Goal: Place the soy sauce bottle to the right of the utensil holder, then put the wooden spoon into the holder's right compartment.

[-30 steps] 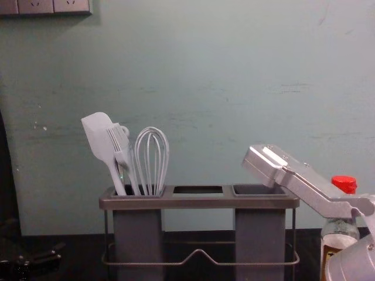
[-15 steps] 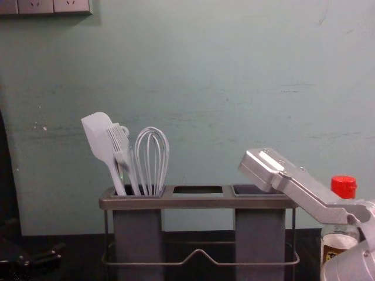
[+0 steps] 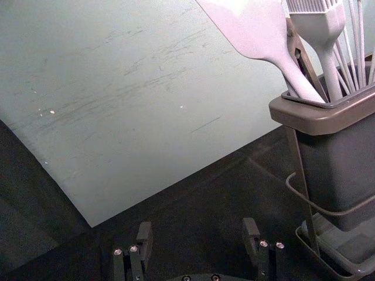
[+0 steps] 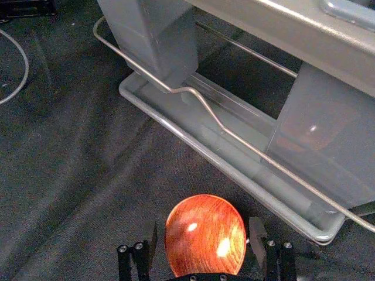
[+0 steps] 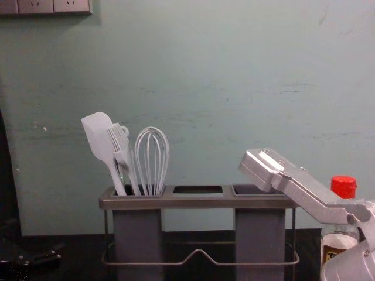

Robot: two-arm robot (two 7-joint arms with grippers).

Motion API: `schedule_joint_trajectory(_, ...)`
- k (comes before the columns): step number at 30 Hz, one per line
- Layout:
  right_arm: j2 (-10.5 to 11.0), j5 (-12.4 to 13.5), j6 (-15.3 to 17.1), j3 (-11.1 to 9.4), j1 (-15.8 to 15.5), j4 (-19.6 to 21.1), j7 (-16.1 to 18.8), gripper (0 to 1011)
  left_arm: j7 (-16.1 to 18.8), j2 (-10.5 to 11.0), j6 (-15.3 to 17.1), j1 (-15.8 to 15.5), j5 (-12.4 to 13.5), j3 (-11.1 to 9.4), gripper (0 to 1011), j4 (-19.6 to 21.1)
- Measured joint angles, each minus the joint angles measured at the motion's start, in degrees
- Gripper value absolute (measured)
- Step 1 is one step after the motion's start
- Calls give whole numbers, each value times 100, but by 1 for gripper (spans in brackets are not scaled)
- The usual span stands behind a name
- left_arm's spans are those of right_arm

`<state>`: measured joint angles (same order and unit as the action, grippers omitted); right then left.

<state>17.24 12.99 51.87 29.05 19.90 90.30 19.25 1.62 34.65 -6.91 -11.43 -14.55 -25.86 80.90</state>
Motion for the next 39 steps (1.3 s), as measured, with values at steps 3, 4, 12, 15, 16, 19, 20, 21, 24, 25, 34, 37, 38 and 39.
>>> schedule_joint_trajectory(3, 1, 2, 2, 0, 0, 2, -4, 1003, 0, 0, 0, 0, 0, 0, 1005, 0)
schedule_joint_trajectory(4, 1, 3, 3, 0, 0, 2, -5, 1003, 0, 0, 0, 0, 0, 0, 1005, 0)
schedule_joint_trajectory(12, 4, 8, 7, 0, 0, 6, -8, 1002, 0, 0, 0, 0, 0, 0, 1005, 0)
schedule_joint_trajectory(15, 4, 9, 9, 0, 0, 8, -9, 968, 0, 0, 0, 0, 0, 0, 1005, 0)
schedule_joint_trajectory(16, 4, 10, 9, 0, 0, 8, -10, 956, 0, 0, 0, 0, 0, 0, 1005, 0)
schedule_joint_trajectory(19, 4, 12, 11, 0, 0, 9, -11, 888, 0, 0, 0, 0, 0, 0, 1005, 0)
schedule_joint_trajectory(20, 4, 13, 12, 0, 0, 8, -12, 863, 0, 0, 0, 0, 0, 0, 1005, 0)
schedule_joint_trajectory(21, 4, 14, 12, 0, 0, 9, -12, 842, 0, 0, 0, 0, 0, 0, 1005, 0)
schedule_joint_trajectory(24, 4, 16, 13, 0, 0, 9, -13, 821, 0, 0, 0, 0, 0, 0, 1005, 0)
schedule_joint_trajectory(25, 4, 17, 14, 0, 0, 9, -13, 821, 0, 0, 0, 0, 0, 0, 1005, 0)
schedule_joint_trajectory(34, 4, 17, 15, 0, 0, 9, -13, 821, 0, 0, 0, 0, 0, 0, 1005, 0)
schedule_joint_trajectory(37, 4, 17, 15, 0, 0, 8, -13, 821, 0, 0, 0, 0, 0, 0, 1005, 0)
schedule_joint_trajectory(38, 4, 17, 15, 0, 1, 8, -13, 820, 0, 0, 0, 0, 0, 0, 1005, 0)
schedule_joint_trajectory(39, 4, 17, 14, 0, 0, 8, -12, 821, 0, 0, 0, 0, 0, 0, 1005, 0)
